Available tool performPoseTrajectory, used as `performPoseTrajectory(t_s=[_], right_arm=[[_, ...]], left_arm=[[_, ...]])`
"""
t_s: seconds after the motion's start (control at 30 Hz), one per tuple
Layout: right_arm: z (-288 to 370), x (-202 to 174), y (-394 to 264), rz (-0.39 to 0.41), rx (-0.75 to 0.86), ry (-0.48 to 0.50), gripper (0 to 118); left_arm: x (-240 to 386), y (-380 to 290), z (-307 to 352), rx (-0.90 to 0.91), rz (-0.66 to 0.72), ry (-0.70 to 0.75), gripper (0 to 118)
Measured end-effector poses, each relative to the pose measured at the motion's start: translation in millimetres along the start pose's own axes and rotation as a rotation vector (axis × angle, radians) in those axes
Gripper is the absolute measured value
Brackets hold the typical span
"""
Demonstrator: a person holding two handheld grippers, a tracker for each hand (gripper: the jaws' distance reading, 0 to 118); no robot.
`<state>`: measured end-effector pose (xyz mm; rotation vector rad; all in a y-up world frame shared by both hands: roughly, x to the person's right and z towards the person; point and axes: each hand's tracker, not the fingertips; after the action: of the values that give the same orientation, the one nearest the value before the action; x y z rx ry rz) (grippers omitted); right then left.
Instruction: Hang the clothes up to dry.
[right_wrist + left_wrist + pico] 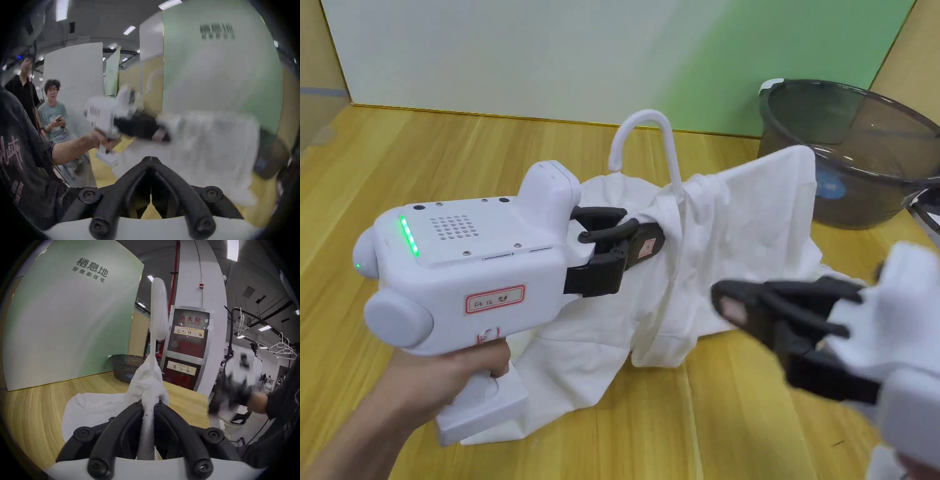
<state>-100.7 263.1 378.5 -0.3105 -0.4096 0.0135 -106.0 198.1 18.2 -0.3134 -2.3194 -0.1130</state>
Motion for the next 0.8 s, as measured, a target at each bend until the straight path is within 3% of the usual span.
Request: performPoseTrajectory(t_s=[0.13, 0.27, 0.33, 0.4, 0.43, 0.53, 0.63, 0.73, 0.8], right_arm=[[18.3, 44.3, 56.6, 0.099, -0.009, 0.021, 4], [1.7, 77.2, 103.1, 0.092, -0.189, 0.198, 11], [-15.4, 79.6, 114.2, 0.136, -0.307, 0.195, 12], [-32.1, 78.7, 117.8, 0.238, -0.381, 0.160, 14], [-37.9, 79.6, 118.3, 0.265, -0.396, 0.171, 27], [-53.8, 82.9, 119.1, 0.216, -0.451, 0.235, 79], [-59.8, 85.8, 116.6, 0.182, -0.431, 0.297, 98], [-66.2, 87.4, 110.4, 0.246, -0.493, 0.330, 100], [-73.8, 86.9, 105.0, 0.242, -0.545, 0.364, 100]], left_arm=[[2.8, -1.0, -1.2, -0.010, -0.033, 0.003, 6], [2.0, -1.7, -0.7, -0.022, -0.047, -0.030, 6], [1.1, -1.8, -0.2, -0.029, -0.053, -0.045, 6], [0.6, -1.8, 1.7, -0.040, -0.075, -0.077, 6], [-0.3, -1.7, 2.1, -0.042, -0.076, -0.094, 6], [-2.5, -0.8, 5.0, -0.064, -0.102, -0.133, 6], [-4.8, 0.1, 9.7, -0.071, -0.120, -0.151, 6], [-8.8, 2.5, 15.5, -0.088, -0.131, -0.223, 6], [-8.9, 5.9, 18.0, -0.088, -0.132, -0.237, 6]])
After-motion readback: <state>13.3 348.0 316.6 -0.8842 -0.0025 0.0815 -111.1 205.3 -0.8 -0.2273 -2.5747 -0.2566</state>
